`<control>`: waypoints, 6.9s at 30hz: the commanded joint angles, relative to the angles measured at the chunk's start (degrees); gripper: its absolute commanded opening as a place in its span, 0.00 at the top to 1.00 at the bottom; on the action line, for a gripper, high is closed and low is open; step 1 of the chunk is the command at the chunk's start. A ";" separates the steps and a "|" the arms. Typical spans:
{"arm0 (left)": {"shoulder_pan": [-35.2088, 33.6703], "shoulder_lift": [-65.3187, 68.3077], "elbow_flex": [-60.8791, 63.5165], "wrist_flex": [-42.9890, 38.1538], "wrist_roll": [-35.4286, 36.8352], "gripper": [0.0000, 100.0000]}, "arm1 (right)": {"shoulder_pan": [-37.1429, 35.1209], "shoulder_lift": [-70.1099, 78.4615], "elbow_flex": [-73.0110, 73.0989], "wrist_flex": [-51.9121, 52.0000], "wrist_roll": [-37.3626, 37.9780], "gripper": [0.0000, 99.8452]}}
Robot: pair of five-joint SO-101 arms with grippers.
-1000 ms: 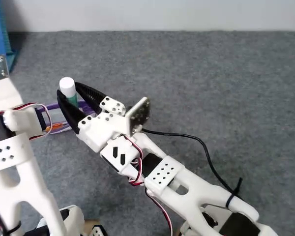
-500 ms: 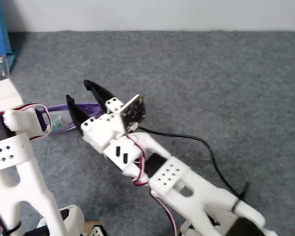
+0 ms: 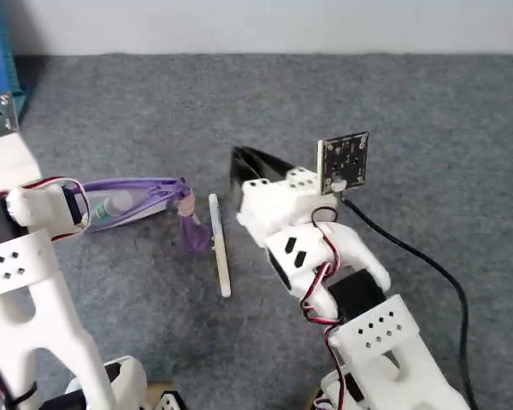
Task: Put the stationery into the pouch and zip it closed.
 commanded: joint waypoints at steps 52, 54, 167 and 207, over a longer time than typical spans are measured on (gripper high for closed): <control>-5.01 -9.49 9.27 -5.45 0.70 0.99 | -4.62 78.99 -53.54 29.93 4.92 0.99; -5.01 -9.49 9.54 -5.45 0.70 0.99 | -3.65 76.53 -53.45 33.01 4.92 0.99; -5.01 -9.49 11.91 -5.54 -0.53 0.99 | -28.26 30.64 -8.00 -77.85 18.90 0.99; -4.84 -9.58 14.55 -7.91 -0.53 0.99 | 15.87 49.63 -35.34 36.00 10.20 0.99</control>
